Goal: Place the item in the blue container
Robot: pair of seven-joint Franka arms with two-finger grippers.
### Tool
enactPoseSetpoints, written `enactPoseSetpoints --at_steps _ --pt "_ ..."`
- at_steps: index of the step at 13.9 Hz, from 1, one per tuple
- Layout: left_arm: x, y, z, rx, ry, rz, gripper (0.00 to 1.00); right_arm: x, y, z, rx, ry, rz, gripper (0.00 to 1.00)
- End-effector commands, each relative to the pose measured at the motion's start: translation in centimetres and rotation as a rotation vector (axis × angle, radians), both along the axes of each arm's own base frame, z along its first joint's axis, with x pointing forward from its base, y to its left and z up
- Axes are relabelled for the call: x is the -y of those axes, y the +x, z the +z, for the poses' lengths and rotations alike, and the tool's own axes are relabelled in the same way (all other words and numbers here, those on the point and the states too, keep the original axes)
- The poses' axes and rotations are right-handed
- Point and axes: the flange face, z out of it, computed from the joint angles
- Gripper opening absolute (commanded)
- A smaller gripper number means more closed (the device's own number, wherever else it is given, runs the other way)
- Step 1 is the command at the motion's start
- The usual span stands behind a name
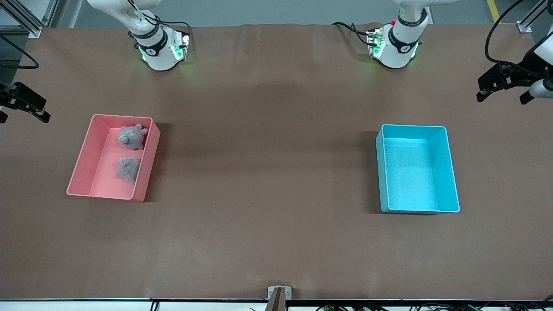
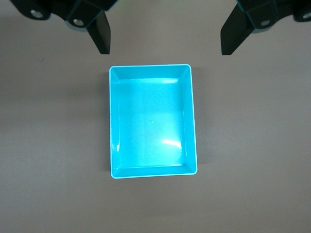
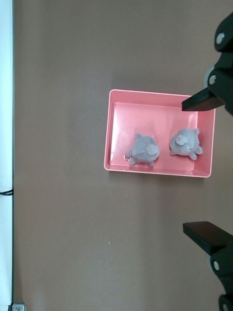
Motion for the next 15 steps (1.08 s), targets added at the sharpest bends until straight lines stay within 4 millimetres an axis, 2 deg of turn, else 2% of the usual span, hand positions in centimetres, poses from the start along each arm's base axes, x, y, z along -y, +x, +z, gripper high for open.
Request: enactPoseSetpoints --at_steps 1,3,5,7,8,10,11,14,15 --pt "-0.3 -0.2 0.6 0.004 -0.001 0.007 1.0 0.1 0.0 -0.3 -0.025 -0.016 0.013 1.0" --pt "-0.3 -0.1 0.3 -0.002 -0.001 0.005 1.0 -0.2 -0.1 -0.6 -0.043 -0.018 0.038 1.0" --pt "-0.3 0.0 0.0 -0.01 -0.003 0.002 1.0 -1.9 1.2 -3.0 -0.094 -0.024 0.074 1.0" --pt "-0.4 0.0 0.0 -0.011 -0.002 0.002 1.0 -1.5 0.7 -4.2 -0.161 -0.025 0.068 1.0" --pt "-0.5 0.0 0.0 -0.011 -0.003 0.004 1.0 -1.4 0.6 -5.5 -0.188 -0.038 0.065 1.0" --pt "-0.5 -0.1 -0.1 -0.022 -0.002 0.002 1.0 -0.8 0.3 -9.6 -0.262 -0.045 0.057 1.0" --pt "-0.5 -0.2 -0.2 -0.034 -0.001 0.004 1.0 0.4 0.0 -12.1 -0.296 -0.041 0.037 1.0" --pt "-0.2 -0.3 -0.3 -0.04 -0.001 0.003 1.0 3.6 -1.7 -20.9 -0.297 -0.024 -0.003 1.0" --pt "-0.1 -0.3 -0.3 -0.04 -0.001 0.003 1.0 3.7 -2.1 -23.5 -0.291 -0.023 0.007 1.0"
